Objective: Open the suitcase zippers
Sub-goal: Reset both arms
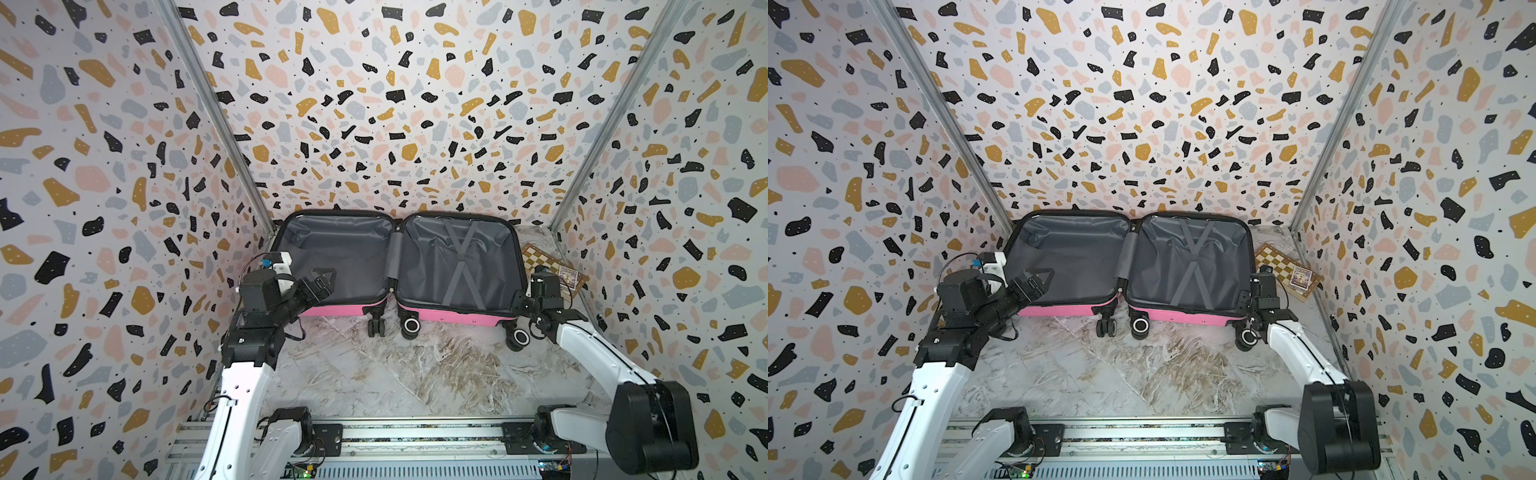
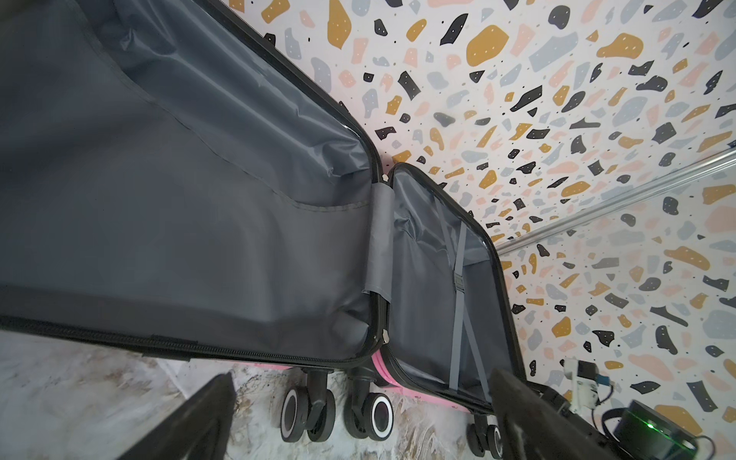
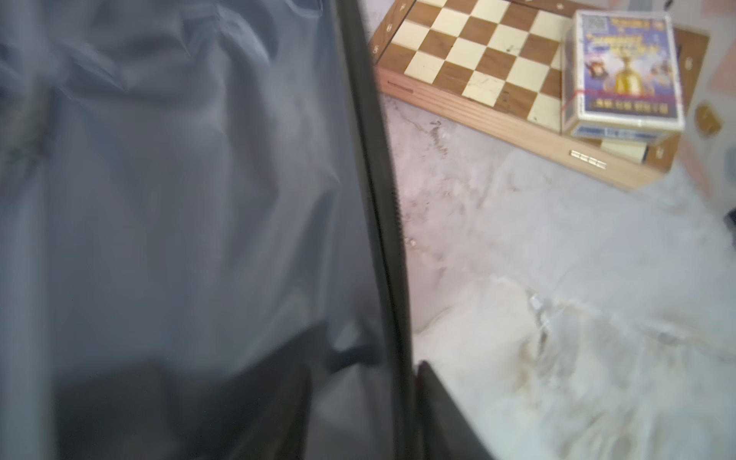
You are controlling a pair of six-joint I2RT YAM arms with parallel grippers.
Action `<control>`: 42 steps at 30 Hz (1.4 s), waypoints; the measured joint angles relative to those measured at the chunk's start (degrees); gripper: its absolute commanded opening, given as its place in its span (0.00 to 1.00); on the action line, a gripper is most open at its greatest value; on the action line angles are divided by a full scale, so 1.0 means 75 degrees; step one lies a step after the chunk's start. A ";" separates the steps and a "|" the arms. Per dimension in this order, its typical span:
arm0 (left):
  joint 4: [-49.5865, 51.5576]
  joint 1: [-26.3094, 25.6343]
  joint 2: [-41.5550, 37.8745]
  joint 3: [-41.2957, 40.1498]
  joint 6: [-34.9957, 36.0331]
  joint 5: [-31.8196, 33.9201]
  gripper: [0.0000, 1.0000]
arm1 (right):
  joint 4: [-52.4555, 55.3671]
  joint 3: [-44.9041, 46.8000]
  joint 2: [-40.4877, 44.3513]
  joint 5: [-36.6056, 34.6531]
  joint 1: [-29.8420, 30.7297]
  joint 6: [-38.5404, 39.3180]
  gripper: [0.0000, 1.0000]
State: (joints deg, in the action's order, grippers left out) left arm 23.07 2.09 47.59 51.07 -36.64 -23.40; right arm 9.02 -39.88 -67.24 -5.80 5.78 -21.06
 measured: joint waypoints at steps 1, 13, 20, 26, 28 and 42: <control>-0.0032 -0.0020 -0.0038 -0.0064 0.0017 0.0029 0.99 | -0.0006 0.0035 0.0300 0.0099 0.0020 0.0070 0.65; -0.0685 -0.0210 -0.0420 -0.0927 0.0501 0.1160 0.99 | -0.1533 0.1550 0.2987 0.0758 0.0472 0.0685 1.00; -0.1323 -0.0210 0.0119 -0.1172 0.0810 0.2133 0.99 | -0.3287 0.2853 0.3500 0.0755 0.0632 0.1518 1.00; -0.2171 -0.0210 0.0522 -0.1737 0.1154 0.2932 0.99 | -0.4704 0.3255 0.2748 0.0262 0.0568 0.1903 1.00; -0.2468 -0.0210 0.0726 -0.1877 0.1355 0.3200 0.99 | -0.5106 0.3258 0.2428 0.0204 0.0393 0.1938 1.00; -0.6312 -0.0213 0.3133 -0.3258 0.3774 0.4246 0.99 | -0.7431 0.3646 0.0402 0.0087 -0.0831 0.1845 1.00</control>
State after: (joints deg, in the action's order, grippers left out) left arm -24.27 0.49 71.09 26.63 -8.34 8.45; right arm -46.72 -12.53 -64.23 -5.15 -0.45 -7.22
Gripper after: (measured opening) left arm 0.988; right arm 0.998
